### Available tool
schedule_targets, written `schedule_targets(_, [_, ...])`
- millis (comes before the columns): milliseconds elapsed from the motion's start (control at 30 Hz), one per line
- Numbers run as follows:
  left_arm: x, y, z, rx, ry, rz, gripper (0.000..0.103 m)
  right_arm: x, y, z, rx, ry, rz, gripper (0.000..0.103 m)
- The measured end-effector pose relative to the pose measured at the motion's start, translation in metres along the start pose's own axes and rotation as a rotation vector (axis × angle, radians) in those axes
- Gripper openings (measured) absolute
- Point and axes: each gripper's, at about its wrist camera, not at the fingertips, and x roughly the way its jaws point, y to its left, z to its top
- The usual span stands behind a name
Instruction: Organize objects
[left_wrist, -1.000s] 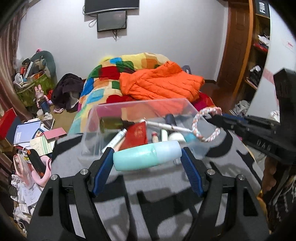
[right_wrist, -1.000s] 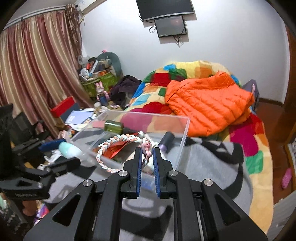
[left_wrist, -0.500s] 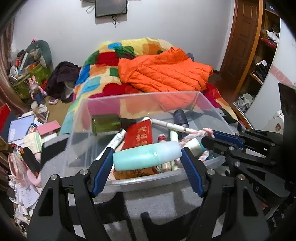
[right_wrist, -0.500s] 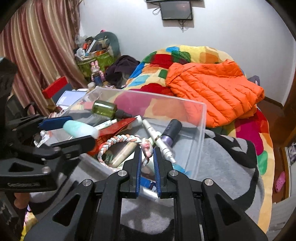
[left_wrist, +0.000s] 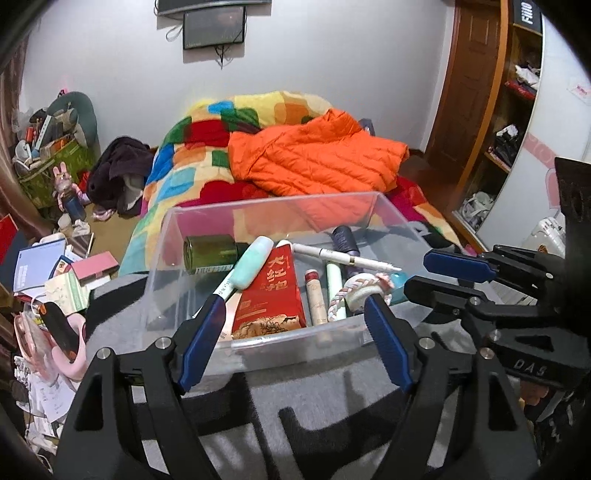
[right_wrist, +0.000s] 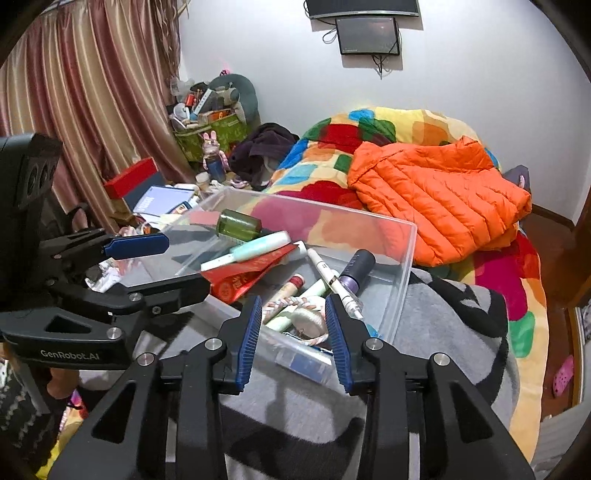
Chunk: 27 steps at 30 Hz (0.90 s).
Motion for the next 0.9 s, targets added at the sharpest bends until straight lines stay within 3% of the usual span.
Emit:
schedule_targets(200, [-0.028,-0.001,-0.012,0.029,-0.098,0.017,0.089,-0.028,0.001,-0.005,0.026,-0.062,0.030,0.046])
schedule_targets(333, [-0.044,-0.002,-0.023,0.033,-0.151,0.020,0.092,-0.043,0.006,-0.011,0.032,-0.108,0.023,0.062])
schedule_targets(433, [-0.053,-0.003,-0.031,0.038,-0.174,0.015,0.097,-0.050,0.010,-0.017,0.034,-0.128,0.022,0.068])
schedule_targets(900, [-0.065,-0.002,-0.066,0.014,-0.201,0.006,0.100,-0.059,0.026,-0.049,0.037,-0.151,-0.019,0.077])
